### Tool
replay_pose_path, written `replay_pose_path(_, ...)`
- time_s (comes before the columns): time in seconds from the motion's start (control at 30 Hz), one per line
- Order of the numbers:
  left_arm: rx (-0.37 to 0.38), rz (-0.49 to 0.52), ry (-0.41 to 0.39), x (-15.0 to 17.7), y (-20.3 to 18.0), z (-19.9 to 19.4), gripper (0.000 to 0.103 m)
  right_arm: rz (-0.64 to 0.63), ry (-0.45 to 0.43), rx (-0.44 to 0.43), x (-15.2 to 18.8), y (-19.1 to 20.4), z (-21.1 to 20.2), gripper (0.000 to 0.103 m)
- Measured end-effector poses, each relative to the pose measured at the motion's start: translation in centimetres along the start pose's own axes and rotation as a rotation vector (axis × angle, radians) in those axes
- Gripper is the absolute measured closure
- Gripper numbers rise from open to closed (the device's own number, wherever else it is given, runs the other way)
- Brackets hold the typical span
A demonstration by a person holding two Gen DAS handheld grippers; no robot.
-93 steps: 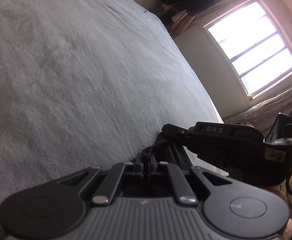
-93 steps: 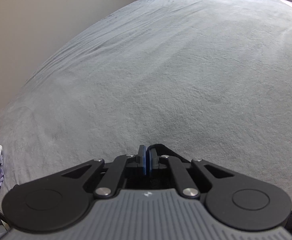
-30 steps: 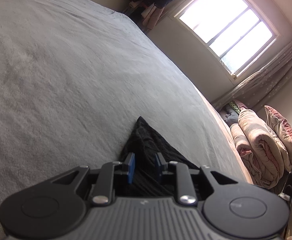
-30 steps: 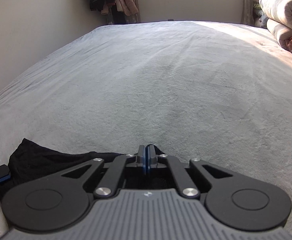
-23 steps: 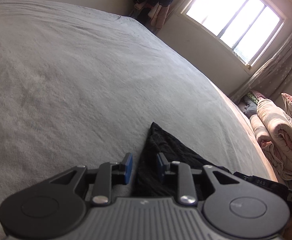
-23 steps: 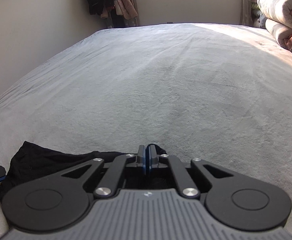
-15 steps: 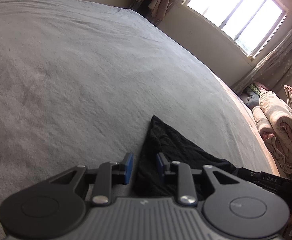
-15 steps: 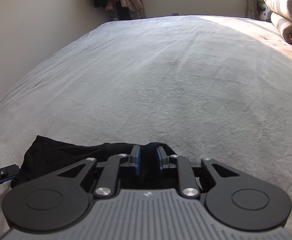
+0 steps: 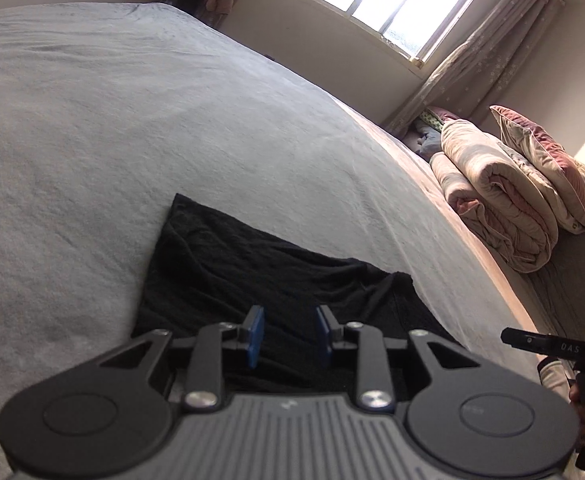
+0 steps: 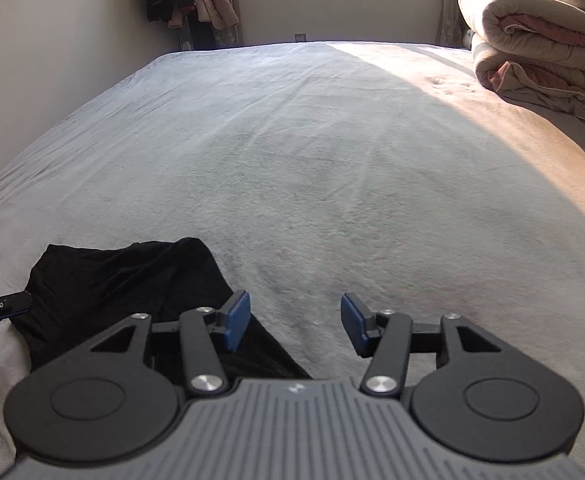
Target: Fold clothes
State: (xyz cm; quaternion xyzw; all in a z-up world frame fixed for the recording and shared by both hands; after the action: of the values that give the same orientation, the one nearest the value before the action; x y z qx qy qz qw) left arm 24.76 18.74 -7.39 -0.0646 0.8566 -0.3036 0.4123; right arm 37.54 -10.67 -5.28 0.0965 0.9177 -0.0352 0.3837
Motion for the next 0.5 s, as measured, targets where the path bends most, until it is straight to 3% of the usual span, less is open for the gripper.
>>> replay_pose_path(0.27, 0.062, 0.05, 0.035, 1.8, -1.2, 2.3, 0.074, 0.04, 0.07, 0.033, 1.9, -4.8, -0.9, 0.048)
replay_pose_path(0.5, 0.067, 0.05, 0.037, 2.1, -1.0, 2.9, 0.074, -0.056, 0.121, -0.035, 1.8, -1.6, 1.3, 0.051)
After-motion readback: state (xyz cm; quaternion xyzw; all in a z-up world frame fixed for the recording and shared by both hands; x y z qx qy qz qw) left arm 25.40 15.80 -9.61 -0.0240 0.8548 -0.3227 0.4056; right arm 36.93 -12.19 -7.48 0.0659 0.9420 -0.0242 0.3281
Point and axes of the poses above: each gripper's, at about its wrist camera, not at the fingertips, and z roughly the way its jaws point, y to its left, x to its underside, the point moved 5 cm from there along z, roughly the way its jaws point, and after that the axes turned 10 degrees about x, right-handed, at the moved point
